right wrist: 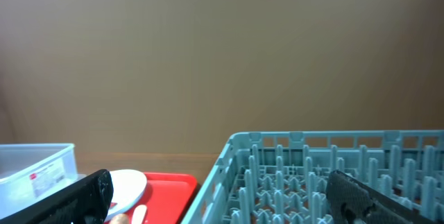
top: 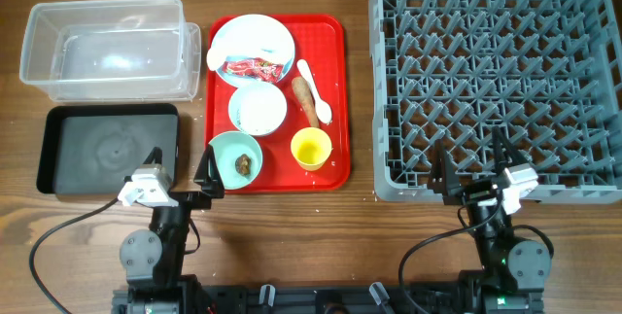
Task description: Sort waste into correct bins and load items into the dishwasher rack
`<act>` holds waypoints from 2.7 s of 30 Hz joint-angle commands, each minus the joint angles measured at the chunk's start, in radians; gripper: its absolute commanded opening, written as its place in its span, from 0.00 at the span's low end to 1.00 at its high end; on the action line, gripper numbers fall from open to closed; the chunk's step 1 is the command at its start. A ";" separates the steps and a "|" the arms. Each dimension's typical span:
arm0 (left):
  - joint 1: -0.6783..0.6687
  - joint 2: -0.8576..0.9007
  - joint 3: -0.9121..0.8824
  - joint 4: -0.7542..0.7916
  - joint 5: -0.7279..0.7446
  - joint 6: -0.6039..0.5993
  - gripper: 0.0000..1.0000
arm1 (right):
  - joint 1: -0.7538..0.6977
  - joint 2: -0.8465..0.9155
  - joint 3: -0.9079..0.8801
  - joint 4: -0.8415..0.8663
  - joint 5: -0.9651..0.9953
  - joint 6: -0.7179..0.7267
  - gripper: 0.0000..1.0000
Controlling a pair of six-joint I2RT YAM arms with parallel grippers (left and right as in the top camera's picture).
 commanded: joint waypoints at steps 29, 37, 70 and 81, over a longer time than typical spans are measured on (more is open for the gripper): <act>-0.192 1.899 1.799 -0.909 0.025 0.012 1.00 | -0.002 1.052 1.071 -0.789 -0.278 0.013 1.00; -0.220 2.184 1.799 -0.699 0.014 -0.277 1.00 | -0.002 1.143 1.071 -0.856 -0.278 0.048 1.00; -0.308 2.302 1.851 -0.863 -0.238 -0.378 0.04 | -0.002 1.143 1.071 -0.866 -0.278 0.047 1.00; -0.322 2.085 2.029 -0.875 -0.231 -0.316 0.04 | -0.002 1.143 1.071 -0.866 -0.278 0.048 1.00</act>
